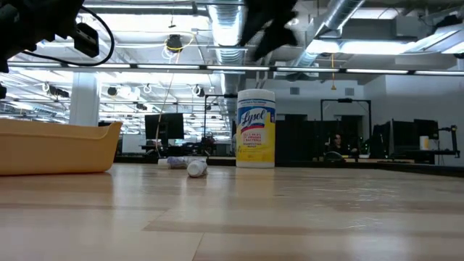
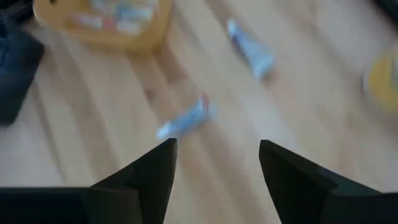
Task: Pick & Place Travel size toiletries
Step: Put the white toothpaste into the white bin
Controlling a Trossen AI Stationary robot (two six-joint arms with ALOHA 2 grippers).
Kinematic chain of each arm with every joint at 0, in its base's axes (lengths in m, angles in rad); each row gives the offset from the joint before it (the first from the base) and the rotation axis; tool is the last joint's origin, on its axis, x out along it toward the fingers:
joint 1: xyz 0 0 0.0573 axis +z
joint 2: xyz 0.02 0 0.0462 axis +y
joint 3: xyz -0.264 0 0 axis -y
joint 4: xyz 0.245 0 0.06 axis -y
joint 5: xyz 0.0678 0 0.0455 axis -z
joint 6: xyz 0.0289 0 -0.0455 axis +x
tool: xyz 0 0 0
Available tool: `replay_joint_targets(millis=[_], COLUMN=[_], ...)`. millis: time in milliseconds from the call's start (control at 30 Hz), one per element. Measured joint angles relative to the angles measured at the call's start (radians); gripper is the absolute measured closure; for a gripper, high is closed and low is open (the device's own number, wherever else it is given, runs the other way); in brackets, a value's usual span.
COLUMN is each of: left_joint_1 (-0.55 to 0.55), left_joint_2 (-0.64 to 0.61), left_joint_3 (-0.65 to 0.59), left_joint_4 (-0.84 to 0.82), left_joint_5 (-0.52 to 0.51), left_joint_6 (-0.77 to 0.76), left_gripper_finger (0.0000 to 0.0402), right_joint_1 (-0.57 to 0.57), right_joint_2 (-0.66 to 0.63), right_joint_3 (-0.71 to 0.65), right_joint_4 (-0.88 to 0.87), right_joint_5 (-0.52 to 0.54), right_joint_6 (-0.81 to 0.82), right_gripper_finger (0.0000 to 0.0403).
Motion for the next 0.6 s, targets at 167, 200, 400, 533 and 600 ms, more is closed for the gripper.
replay_joint_targets(millis=[167, 200, 400, 533, 600], left_joint_1=[0.0, 0.0, 0.0, 0.0, 0.0], left_joint_2=[0.0, 0.0, 0.0, 0.0, 0.0], left_joint_3=[0.0, 0.0, 0.0, 0.0, 0.0], left_joint_4=[0.001, 0.002, 0.002, 0.003, 0.002], left_joint_5=[0.003, 0.003, 0.001, -0.001, -0.001], left_joint_6=[0.0, 0.0, 0.0, 0.0, 0.0], left_gripper_finger=[0.04, 0.04, 0.04, 0.04, 0.04], right_joint_1=[-0.132, -0.152, -0.252, -0.293, -0.306], right_joint_2=[0.172, 0.208, 0.425, 0.544, 0.593], right_joint_3=[0.149, 0.18, 0.346, 0.437, 0.473], right_joint_4=[0.057, 0.053, 0.05, 0.015, -0.017], right_joint_5=[-0.027, -0.036, -0.155, -0.188, -0.2], right_joint_6=[-0.228, -0.253, -0.283, -0.265, -0.259], right_gripper_finger=[0.0184, 0.0184, 0.0183, 0.0184, 0.0184])
